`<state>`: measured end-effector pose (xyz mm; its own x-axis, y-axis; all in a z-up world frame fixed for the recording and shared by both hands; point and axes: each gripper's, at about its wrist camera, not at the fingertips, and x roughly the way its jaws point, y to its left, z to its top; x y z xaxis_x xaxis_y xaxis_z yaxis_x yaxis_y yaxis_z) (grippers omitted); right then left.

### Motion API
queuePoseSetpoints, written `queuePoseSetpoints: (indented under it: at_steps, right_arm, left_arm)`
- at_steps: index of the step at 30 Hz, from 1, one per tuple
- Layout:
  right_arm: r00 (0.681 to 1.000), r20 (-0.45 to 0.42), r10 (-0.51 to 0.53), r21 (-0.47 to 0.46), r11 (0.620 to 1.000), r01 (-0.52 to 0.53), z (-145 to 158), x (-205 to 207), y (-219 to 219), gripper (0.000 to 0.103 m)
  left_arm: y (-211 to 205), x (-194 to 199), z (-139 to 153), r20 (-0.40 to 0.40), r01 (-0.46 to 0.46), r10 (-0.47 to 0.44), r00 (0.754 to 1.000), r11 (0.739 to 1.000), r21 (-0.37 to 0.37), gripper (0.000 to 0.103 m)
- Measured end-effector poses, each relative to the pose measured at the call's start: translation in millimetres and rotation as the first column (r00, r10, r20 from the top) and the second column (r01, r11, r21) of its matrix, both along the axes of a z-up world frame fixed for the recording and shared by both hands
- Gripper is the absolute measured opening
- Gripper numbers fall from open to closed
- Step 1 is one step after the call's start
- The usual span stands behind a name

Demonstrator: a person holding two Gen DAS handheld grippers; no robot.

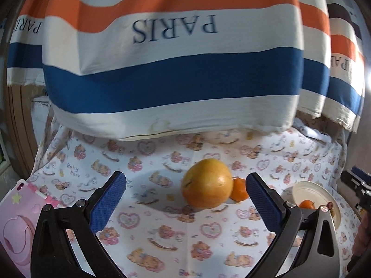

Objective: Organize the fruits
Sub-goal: 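Move both tools back to the yellow fruit and the mandarin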

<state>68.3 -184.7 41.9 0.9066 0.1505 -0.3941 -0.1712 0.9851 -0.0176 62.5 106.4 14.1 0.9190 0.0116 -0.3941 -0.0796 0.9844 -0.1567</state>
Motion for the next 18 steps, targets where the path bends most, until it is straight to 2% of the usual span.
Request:
queuePoseSetpoints:
  at_steps: [5, 8, 11, 13, 18]
  right_arm:
    - [0.998, -0.053, 0.021, 0.016, 1.0, -0.021, -0.7, 33.6, 46.2, 0.09]
    - [0.996, -0.086, -0.005, -0.026, 1.0, 0.002, -10.7, 51.1, 81.0, 0.09]
    - [0.986, -0.161, 0.048, -0.052, 0.997, -0.057, -21.9, 73.4, 108.6, 0.09]
    - [0.977, -0.21, 0.04, -0.037, 0.998, -0.049, -30.2, 88.2, 117.0, 0.09]
    - [0.941, -0.314, 0.129, -0.021, 0.99, -0.142, -53.3, 117.2, 135.4, 0.09]
  left_arm:
    - [13.1, 16.2, -11.7, -0.072, -0.012, 0.011, 0.997, 1.0, -0.011, 0.102]
    - [16.6, 22.6, -16.1, -0.146, -0.019, 0.015, 0.989, 0.999, -0.026, 0.102]
    - [20.5, 21.0, -17.2, -0.158, -0.038, 0.032, 0.987, 0.999, -0.035, 0.102]
    - [24.3, 22.3, -18.2, -0.167, -0.048, 0.04, 0.985, 0.998, -0.044, 0.102]
    - [34.1, 27.8, -23.0, -0.191, -0.078, 0.066, 0.979, 0.996, -0.053, 0.102]
